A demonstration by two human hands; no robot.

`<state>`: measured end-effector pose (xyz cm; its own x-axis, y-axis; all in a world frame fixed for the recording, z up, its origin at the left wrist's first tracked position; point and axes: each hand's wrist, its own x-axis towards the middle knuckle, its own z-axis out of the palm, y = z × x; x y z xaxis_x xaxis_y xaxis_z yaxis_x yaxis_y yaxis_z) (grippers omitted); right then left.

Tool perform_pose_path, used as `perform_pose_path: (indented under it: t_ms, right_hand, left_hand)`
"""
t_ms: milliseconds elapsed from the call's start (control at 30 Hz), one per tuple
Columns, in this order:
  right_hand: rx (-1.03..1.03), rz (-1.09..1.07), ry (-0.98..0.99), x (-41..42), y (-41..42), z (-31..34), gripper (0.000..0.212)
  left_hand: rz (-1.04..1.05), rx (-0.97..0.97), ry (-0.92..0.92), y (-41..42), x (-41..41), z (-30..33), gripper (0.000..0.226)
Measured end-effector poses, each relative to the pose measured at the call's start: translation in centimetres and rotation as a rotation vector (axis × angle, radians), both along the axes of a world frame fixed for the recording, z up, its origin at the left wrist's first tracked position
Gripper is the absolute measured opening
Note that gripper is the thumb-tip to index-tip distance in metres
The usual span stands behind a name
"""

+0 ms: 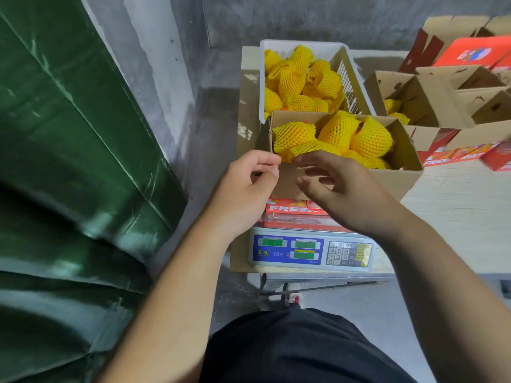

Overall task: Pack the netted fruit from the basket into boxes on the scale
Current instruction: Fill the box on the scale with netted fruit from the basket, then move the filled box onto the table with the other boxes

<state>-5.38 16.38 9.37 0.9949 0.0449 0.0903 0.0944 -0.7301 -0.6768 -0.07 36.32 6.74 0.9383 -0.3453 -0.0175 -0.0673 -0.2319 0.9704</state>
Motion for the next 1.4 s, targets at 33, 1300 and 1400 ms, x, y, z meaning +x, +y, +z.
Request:
perform_pose_path:
  t_ms: [33, 1300, 1400]
  right_hand:
    - [0.008, -0.011, -0.006, 0.0, -0.1, 0.0, 0.03]
    - [0.24, -0.564, 0.429, 4.4, -18.3, -4.3, 0.029]
    - [0.261, -0.587, 0.358, 2.7, -17.4, -4.3, 0.032]
  left_hand:
    - [-0.002, 0.004, -0.001, 0.0, 0.0, -0.1, 0.021]
    - [0.018, 0.296, 0.189, -6.8, 9.9, -1.7, 0.06]
    - [-0.022, 0.291, 0.163, -6.4, 9.3, -1.5, 0.062]
